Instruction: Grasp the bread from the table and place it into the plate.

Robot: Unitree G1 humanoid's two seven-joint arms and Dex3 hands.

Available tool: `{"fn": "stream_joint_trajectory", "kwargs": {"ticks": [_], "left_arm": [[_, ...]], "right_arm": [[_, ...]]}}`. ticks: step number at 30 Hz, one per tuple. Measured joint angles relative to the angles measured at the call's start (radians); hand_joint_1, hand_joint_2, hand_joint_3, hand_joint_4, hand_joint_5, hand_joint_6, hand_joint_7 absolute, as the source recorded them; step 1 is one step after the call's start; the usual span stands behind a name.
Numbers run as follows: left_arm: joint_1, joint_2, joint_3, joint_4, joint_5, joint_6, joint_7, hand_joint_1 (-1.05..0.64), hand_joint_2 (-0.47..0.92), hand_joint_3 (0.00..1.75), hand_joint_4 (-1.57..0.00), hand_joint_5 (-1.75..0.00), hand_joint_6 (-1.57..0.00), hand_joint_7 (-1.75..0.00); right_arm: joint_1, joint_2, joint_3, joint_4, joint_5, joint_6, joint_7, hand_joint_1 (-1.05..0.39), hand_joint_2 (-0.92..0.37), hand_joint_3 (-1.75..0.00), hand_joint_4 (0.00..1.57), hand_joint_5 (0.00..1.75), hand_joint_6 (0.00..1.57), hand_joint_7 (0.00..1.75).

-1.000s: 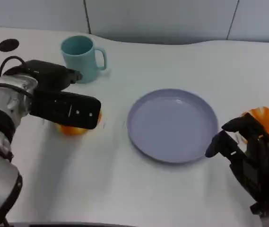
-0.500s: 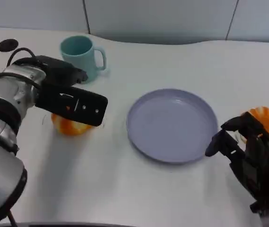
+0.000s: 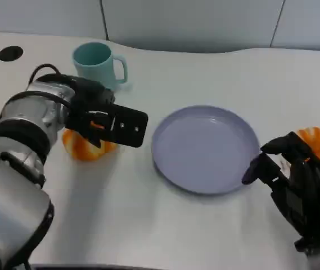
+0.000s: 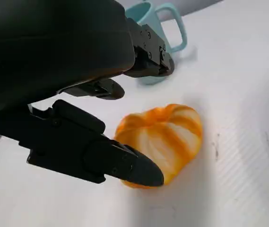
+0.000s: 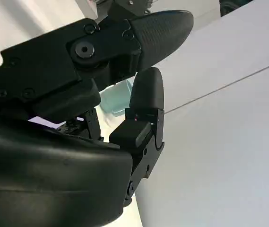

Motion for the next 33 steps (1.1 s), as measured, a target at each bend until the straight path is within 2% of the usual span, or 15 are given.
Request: {"fn": "stream_joint_trajectory", "kwargs": {"ticks": [6, 12, 16, 18, 20, 22, 26, 29, 30, 31, 33], "left_arm": [[0.008, -0.015, 0.011, 0.009, -0.009, 0.057, -0.039, -0.61, 0.92, 0.09, -0.4, -0.01, -0.3, 0.0], [0.017, -0.019, 0.011, 0.01, -0.011, 0.099, -0.047, -0.45, 0.92, 0.1, -0.44, -0.02, -0.28, 0.0], [0.035, -0.022, -0.012, 0.012, 0.013, 0.122, -0.046, -0.38, 0.9, 0.04, -0.45, -0.03, -0.29, -0.01], [0.047, -0.021, -0.022, 0.014, 0.022, 0.123, -0.046, -0.33, 0.9, 0.03, -0.52, -0.06, -0.29, -0.01], [0.052, -0.019, -0.024, 0.014, 0.022, 0.123, -0.044, -0.3, 0.9, 0.02, -0.66, -0.14, -0.3, -0.01], [0.056, -0.014, -0.025, 0.014, 0.022, 0.123, -0.025, -0.29, 0.9, 0.01, -0.72, -0.19, -0.31, -0.01], [0.06, -0.004, -0.026, 0.014, 0.023, 0.123, -0.005, -0.28, 0.9, 0.01, -0.63, -0.22, -0.32, -0.01], [0.061, -0.004, -0.023, 0.014, 0.021, 0.123, -0.005, -0.28, 0.91, 0.0, -0.44, -0.69, -0.32, 0.0], [0.061, -0.004, -0.022, 0.014, 0.02, 0.123, -0.005, -0.28, 0.91, 0.0, -0.45, -0.79, -0.32, 0.0], [0.061, -0.004, -0.02, 0.014, 0.02, 0.124, -0.005, -0.28, 0.92, 0.0, -0.46, -0.85, -0.32, 0.0], [0.063, -0.005, -0.014, 0.014, 0.018, 0.125, -0.005, -0.29, 0.92, 0.01, -0.42, -0.77, -0.35, -0.01]], "right_arm": [[0.0, 0.0, 0.005, -0.001, -0.009, -0.014, 0.0, -0.57, -0.92, -0.13, 0.56, 1.73, 0.69, 1.13], [0.005, 0.0, 0.008, -0.007, -0.007, -0.014, 0.001, -0.57, -0.92, -0.13, 0.57, 1.72, 0.7, 1.11], [0.022, 0.0, 0.012, -0.026, -0.004, -0.013, 0.002, -0.57, -0.92, -0.12, 0.57, 1.73, 0.7, 1.08], [0.03, 0.0, 0.014, -0.037, -0.001, -0.013, 0.002, -0.57, -0.92, -0.13, 0.57, 1.73, 0.71, 1.06], [0.035, -0.001, 0.017, -0.043, 0.002, -0.012, 0.002, -0.57, -0.92, -0.13, 0.57, 1.73, 0.71, 1.05], [0.041, -0.001, 0.021, -0.047, 0.003, -0.012, 0.002, -0.58, -0.92, -0.13, 0.57, 1.73, 0.72, 1.05], [0.05, -0.001, 0.023, -0.053, 0.005, -0.008, 0.002, -0.58, -0.92, -0.11, 0.58, 1.72, 0.74, 1.01], [0.05, -0.001, 0.023, -0.057, 0.01, 0.002, 0.001, -0.58, -0.92, -0.11, 0.58, 1.71, 0.75, 0.99], [0.05, -0.001, 0.023, -0.058, 0.01, 0.003, 0.001, -0.57, -0.92, -0.12, 0.58, 1.71, 0.75, 0.98], [0.05, -0.001, 0.023, -0.059, 0.01, 0.004, 0.001, -0.57, -0.92, -0.12, 0.58, 1.71, 0.75, 0.98], [0.05, -0.001, 0.023, -0.059, 0.01, 0.004, 0.001, -0.57, -0.92, -0.13, 0.58, 1.71, 0.75, 0.97]]}}
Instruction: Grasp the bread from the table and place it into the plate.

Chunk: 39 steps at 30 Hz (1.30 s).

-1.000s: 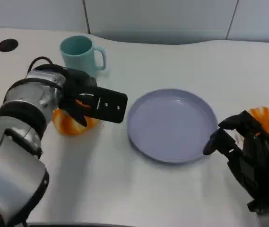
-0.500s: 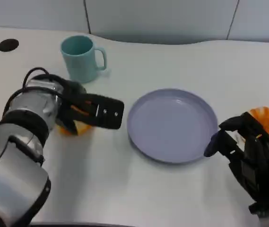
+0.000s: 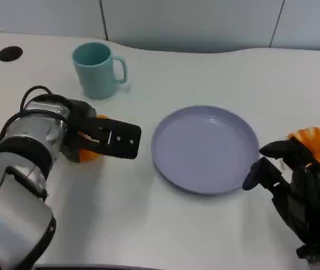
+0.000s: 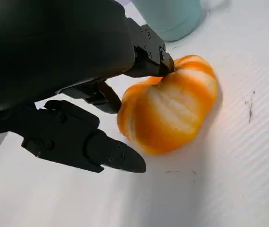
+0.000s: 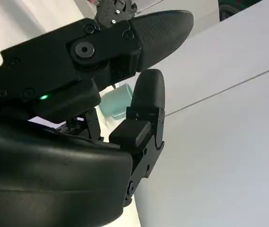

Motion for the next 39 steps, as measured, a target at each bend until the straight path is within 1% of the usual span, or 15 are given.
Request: {"fn": "stream_joint_trajectory", "kwargs": {"ticks": [3, 5, 7, 8, 9, 10, 11, 13, 15, 17, 19, 25, 33, 34, 39], "left_arm": [[0.004, 0.0, 0.005, 0.0, -0.001, 0.0, 0.0, -0.29, 0.92, 0.01, -0.42, -0.74, -0.36, -0.01], [0.006, -0.001, 0.011, 0.0, -0.002, 0.0, 0.0, -0.29, 0.92, 0.01, -0.45, -0.54, -0.41, -0.01], [0.007, -0.001, 0.026, 0.0, -0.009, 0.0, 0.001, -0.28, 0.91, 0.0, -0.47, -0.49, -0.43, -0.01], [0.007, -0.001, 0.031, 0.0, -0.015, -0.001, 0.003, -0.23, 0.9, 0.0, -0.5, -0.59, -0.49, -0.02], [0.008, -0.001, 0.034, 0.0, -0.021, -0.002, 0.013, -0.19, 0.9, 0.0, -0.49, -0.75, -0.57, -0.03], [0.011, -0.001, 0.035, 0.0, -0.021, -0.005, 0.032, -0.17, 0.9, 0.0, -0.48, -0.82, -0.6, -0.02], [0.015, -0.001, 0.036, 0.0, -0.021, -0.009, 0.053, -0.16, 0.91, 0.03, -0.49, -0.83, -0.7, -0.04], [0.027, 0.0, 0.037, 0.0, -0.023, -0.025, 0.094, -0.15, 0.92, 0.04, -0.5, -0.82, -0.76, -0.05], [0.033, 0.0, 0.041, 0.0, -0.024, -0.038, 0.117, -0.2, 0.92, 0.16, -0.61, -0.46, -0.87, -0.05], [0.034, 0.0, 0.048, 0.0, -0.028, -0.044, 0.133, -0.22, 0.92, 0.19, -0.66, -0.31, -0.9, -0.04], [0.035, 0.0, 0.05, 0.0, -0.029, -0.044, 0.149, -0.22, 0.92, 0.2, -0.68, -0.26, -0.91, -0.03], [0.036, 0.0, 0.056, 0.0, -0.031, -0.051, 0.164, -0.23, 0.91, 0.03, -0.77, -0.19, -1.02, -0.05], [0.036, 0.0, 0.069, 0.0, -0.033, -0.054, 0.164, -0.24, 0.91, 0.01, -0.77, -0.14, -1.02, -0.03], [0.036, 0.0, 0.07, 0.0, -0.033, -0.054, 0.164, -0.18, 0.88, 0.0, -0.81, -0.15, -1.05, -0.05], [0.03, 0.009, 0.07, -0.001, -0.032, -0.078, 0.167, -0.14, 0.85, 0.0, -0.86, -0.15, -1.1, -0.06]], "right_arm": [[0.0, 0.0, 0.0, 0.0, 0.0, 0.0, 0.0, -0.58, -0.92, -0.13, 0.58, 1.71, 0.75, 0.97], [0.0, 0.0, 0.0, -0.002, 0.0, 0.0, 0.0, -0.57, -0.92, -0.13, 0.58, 1.71, 0.75, 0.96], [0.0, -0.001, -0.001, -0.002, 0.0, 0.0, 0.0, -0.57, -0.92, -0.13, 0.58, 1.71, 0.75, 0.95], [0.0, -0.001, -0.001, -0.002, 0.0, 0.0, 0.0, -0.57, -0.92, -0.12, 0.58, 1.71, 0.75, 0.95], [0.0, -0.001, -0.001, -0.002, 0.0, 0.0, 0.0, -0.57, -0.92, -0.12, 0.58, 1.71, 0.76, 0.95], [0.0, -0.001, -0.001, -0.002, 0.001, 0.0, 0.0, -0.57, -0.92, -0.12, 0.58, 1.71, 0.76, 0.94], [0.0, -0.001, -0.001, -0.002, 0.001, 0.0, 0.0, -0.57, -0.92, -0.12, 0.59, 1.71, 0.76, 0.94], [0.0, -0.001, -0.001, -0.002, 0.003, 0.001, 0.0, -0.57, -0.92, -0.12, 0.59, 1.71, 0.76, 0.93], [0.0, -0.001, -0.001, -0.002, 0.003, 0.001, 0.0, -0.57, -0.92, -0.12, 0.58, 1.71, 0.76, 0.93], [0.0, -0.001, -0.001, -0.003, 0.003, 0.002, 0.0, -0.57, -0.92, -0.12, 0.58, 1.71, 0.76, 0.92], [0.0, -0.001, -0.001, -0.004, 0.004, 0.002, 0.0, -0.56, -0.92, -0.12, 0.58, 1.71, 0.76, 0.92], [0.0, -0.001, -0.001, -0.004, 0.006, 0.003, 0.0, -0.57, -0.92, -0.13, 0.57, 1.71, 0.76, 0.9], [0.0, -0.001, -0.001, -0.004, 0.006, 0.003, 0.0, -0.57, -0.92, -0.13, 0.57, 1.71, 0.77, 0.89], [0.0, -0.001, -0.001, -0.004, 0.006, 0.003, 0.0, -0.57, -0.92, -0.13, 0.58, 1.71, 0.77, 0.89], [0.0, -0.003, -0.005, -0.004, 0.007, 0.003, 0.0, -0.56, -0.92, -0.14, 0.58, 1.71, 0.77, 0.88]]}}
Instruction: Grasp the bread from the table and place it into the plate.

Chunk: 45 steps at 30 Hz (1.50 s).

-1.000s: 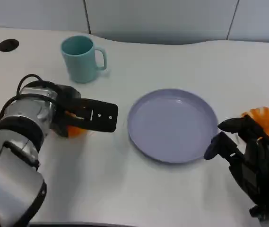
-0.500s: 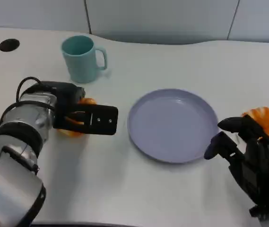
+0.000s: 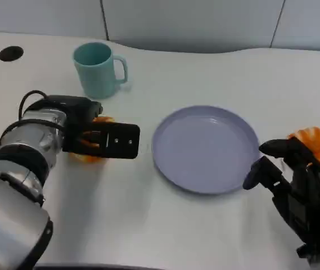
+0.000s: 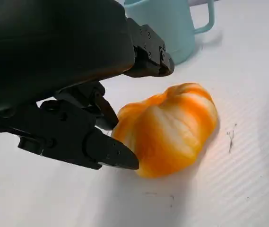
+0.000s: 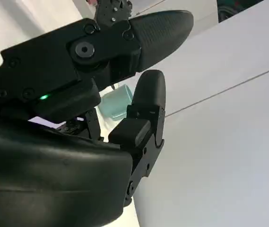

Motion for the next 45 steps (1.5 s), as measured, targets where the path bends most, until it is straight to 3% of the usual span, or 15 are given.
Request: {"fn": "stream_joint_trajectory", "kwargs": {"ticks": [12, 20, 22, 23, 28, 32, 40, 45], "left_arm": [[-0.084, 0.042, 0.02, -0.008, -0.009, -0.051, 0.019, -0.07, 0.85, 0.01, -0.99, -0.16, -1.11, -0.03], [-0.109, 0.053, 0.043, -0.017, -0.017, -0.063, 0.015, -0.09, 0.87, 0.01, -0.88, -0.05, -1.09, -0.01], [-0.109, 0.052, 0.055, -0.017, -0.037, -0.06, -0.001, -0.16, 0.88, 0.01, -0.87, -0.05, -0.93, 0.0], [-0.109, 0.051, 0.065, -0.017, -0.046, -0.06, -0.014, -0.26, 0.9, 0.01, -0.75, -0.02, -0.75, 0.0], [-0.105, 0.046, 0.095, -0.017, -0.089, -0.058, -0.116, -0.59, 0.92, 0.13, -0.34, 0.0, -0.33, 0.0], [-0.101, 0.041, 0.094, -0.016, -0.091, -0.036, -0.203, -0.74, 0.92, 0.19, -0.18, 0.0, -0.17, 0.0], [-0.087, 0.037, 0.1, -0.014, -0.11, -0.007, -0.266, -0.79, 0.92, 0.2, -0.18, -0.01, -0.12, 0.0], [-0.083, 0.032, 0.1, -0.01, -0.11, 0.017, -0.283, -0.69, 0.92, 0.14, -0.24, -0.03, -0.14, -0.01]], "right_arm": [[-0.017, -0.008, -0.005, 0.02, 0.01, -0.001, 0.0, -0.56, -0.92, -0.13, 0.58, 1.71, 0.77, 0.89], [-0.033, -0.012, -0.021, 0.037, 0.012, -0.001, 0.004, -0.56, -0.92, -0.12, 0.58, 1.72, 0.77, 0.89], [-0.035, -0.012, -0.024, 0.042, 0.012, -0.001, 0.005, -0.56, -0.92, -0.12, 0.58, 1.72, 0.77, 0.89], [-0.036, -0.012, -0.024, 0.044, 0.012, -0.001, 0.007, -0.56, -0.92, -0.12, 0.58, 1.72, 0.77, 0.89], [-0.039, -0.012, -0.025, 0.057, 0.012, -0.002, 0.011, -0.56, -0.92, -0.12, 0.58, 1.72, 0.77, 0.89], [-0.039, -0.012, -0.025, 0.057, 0.011, -0.002, 0.011, -0.57, -0.92, -0.12, 0.58, 1.72, 0.77, 0.88], [-0.039, -0.011, -0.024, 0.057, 0.011, -0.002, 0.01, -0.56, -0.92, -0.12, 0.58, 1.71, 0.78, 0.88], [-0.039, -0.011, -0.025, 0.057, 0.011, -0.002, 0.011, -0.56, -0.92, -0.13, 0.58, 1.71, 0.77, 0.88]]}}
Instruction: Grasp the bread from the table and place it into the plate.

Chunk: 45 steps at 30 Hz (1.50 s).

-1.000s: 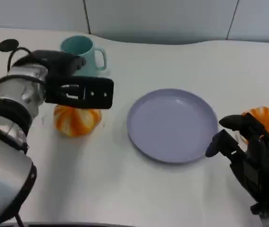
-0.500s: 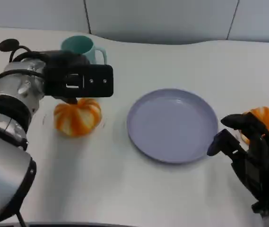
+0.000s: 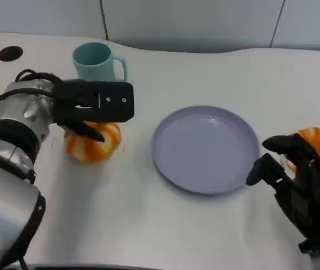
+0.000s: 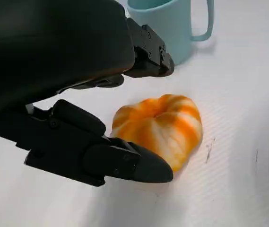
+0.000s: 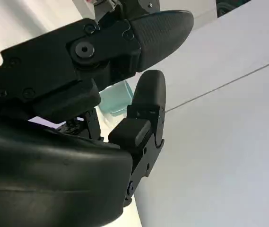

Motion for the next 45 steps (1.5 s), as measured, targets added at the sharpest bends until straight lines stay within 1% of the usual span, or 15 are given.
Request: {"fn": "stream_joint_trajectory", "kwargs": {"ticks": [4, 13, 15, 20, 22, 26, 28, 32, 36, 41, 45], "left_arm": [[0.006, -0.002, -0.002, 0.005, 0.0, 0.013, -0.008, -0.66, 0.92, 0.13, -0.16, 0.0, -0.15, -0.01], [0.032, -0.007, -0.014, 0.006, 0.002, 0.02, -0.031, -0.63, 0.92, 0.12, -0.19, -0.01, -0.18, -0.02], [0.032, -0.009, -0.013, 0.006, 0.001, 0.02, -0.036, -0.62, 0.92, 0.08, -0.21, -0.02, -0.21, -0.02], [0.033, -0.034, -0.024, 0.005, 0.004, 0.017, -0.052, -0.6, 0.92, 0.03, -0.28, -0.04, -0.28, -0.03], [0.034, -0.04, -0.035, 0.005, 0.012, 0.017, -0.052, -0.59, 0.92, 0.02, -0.32, -0.05, -0.33, -0.04], [0.034, -0.045, -0.057, 0.004, 0.033, 0.018, -0.044, -0.56, 0.92, 0.01, -0.34, -0.04, -0.34, -0.03], [0.035, -0.047, -0.066, 0.004, 0.036, 0.018, -0.038, -0.53, 0.92, 0.0, -0.34, -0.03, -0.34, -0.02], [0.042, -0.047, -0.073, 0.004, 0.036, 0.011, -0.016, -0.44, 0.9, 0.0, -0.38, -0.05, -0.4, -0.03], [0.056, -0.047, -0.067, 0.003, 0.033, 0.006, 0.027, -0.33, 0.89, 0.0, -0.47, -0.07, -0.48, -0.04], [0.069, -0.047, -0.061, 0.003, 0.031, 0.01, 0.072, -0.27, 0.89, 0.0, -0.53, -0.07, -0.53, -0.03], [0.072, -0.048, -0.06, 0.003, 0.031, 0.012, 0.084, -0.28, 0.89, 0.0, -0.53, -0.04, -0.51, -0.01]], "right_arm": [[0.0, 0.0, -0.001, 0.0, 0.0, 0.0, 0.0, -0.55, -0.92, -0.13, 0.57, 1.71, 0.78, 0.88], [0.007, 0.001, 0.002, -0.004, 0.0, 0.0, 0.0, -0.56, -0.92, -0.12, 0.59, 1.71, 0.78, 0.87], [0.011, 0.001, 0.003, -0.008, 0.0, 0.0, 0.0, -0.56, -0.92, -0.12, 0.59, 1.71, 0.78, 0.87], [0.021, 0.003, 0.006, -0.028, -0.001, 0.0, -0.001, -0.56, -0.92, -0.12, 0.58, 1.71, 0.79, 0.87], [0.026, 0.005, 0.009, -0.035, -0.001, 0.0, -0.002, -0.56, -0.92, -0.12, 0.58, 1.71, 0.78, 0.87], [0.027, 0.004, 0.009, -0.035, 0.003, 0.0, 0.014, -0.55, -0.92, -0.14, 0.59, 1.71, 0.79, 0.87], [0.027, 0.004, 0.009, -0.035, 0.004, -0.001, 0.018, -0.55, -0.92, -0.13, 0.6, 1.71, 0.79, 0.87], [0.035, 0.007, 0.009, -0.036, 0.004, -0.004, 0.018, -0.55, -0.92, -0.13, 0.6, 1.71, 0.79, 0.86], [0.046, 0.011, 0.009, -0.037, 0.005, -0.006, 0.023, -0.57, -0.92, -0.13, 0.61, 1.68, 0.81, 0.84], [0.052, 0.01, 0.009, -0.039, 0.004, -0.006, 0.026, -0.57, -0.92, -0.12, 0.62, 1.69, 0.81, 0.84], [0.052, 0.009, 0.006, -0.04, 0.004, -0.006, 0.028, -0.55, -0.92, -0.12, 0.61, 1.68, 0.81, 0.82]]}}
